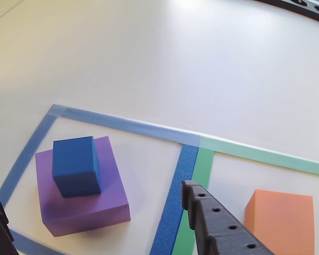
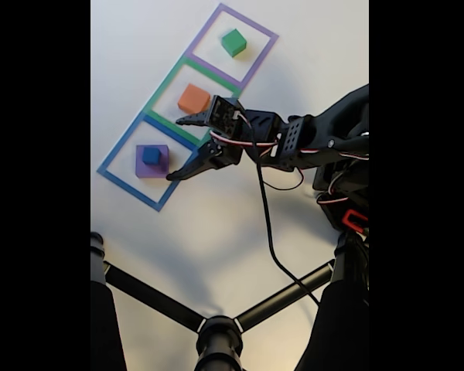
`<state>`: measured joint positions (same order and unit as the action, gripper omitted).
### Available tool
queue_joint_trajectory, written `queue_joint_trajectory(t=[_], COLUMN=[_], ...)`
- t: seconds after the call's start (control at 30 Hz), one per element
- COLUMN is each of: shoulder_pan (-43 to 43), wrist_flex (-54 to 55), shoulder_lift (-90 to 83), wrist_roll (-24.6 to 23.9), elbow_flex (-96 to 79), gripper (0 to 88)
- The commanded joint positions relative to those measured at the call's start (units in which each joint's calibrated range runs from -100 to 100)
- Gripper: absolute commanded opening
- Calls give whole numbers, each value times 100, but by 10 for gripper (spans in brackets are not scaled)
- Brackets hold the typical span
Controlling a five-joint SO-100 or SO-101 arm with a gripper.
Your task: Tower of hanoi
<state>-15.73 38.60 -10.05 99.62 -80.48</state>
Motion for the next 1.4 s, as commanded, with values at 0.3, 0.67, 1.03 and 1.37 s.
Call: queue_joint_trajectory(t=[0.3,0.67,1.03,1.37], shoulder_pan=[-330,-566,-764,-848], wrist_flex=[556,693,693,653], shoulder_lift=[908,1301,1461,1598], wrist_roll=[38,38,38,38], elbow_flex=[856,1119,1274,1501], gripper=[402,369,338,287])
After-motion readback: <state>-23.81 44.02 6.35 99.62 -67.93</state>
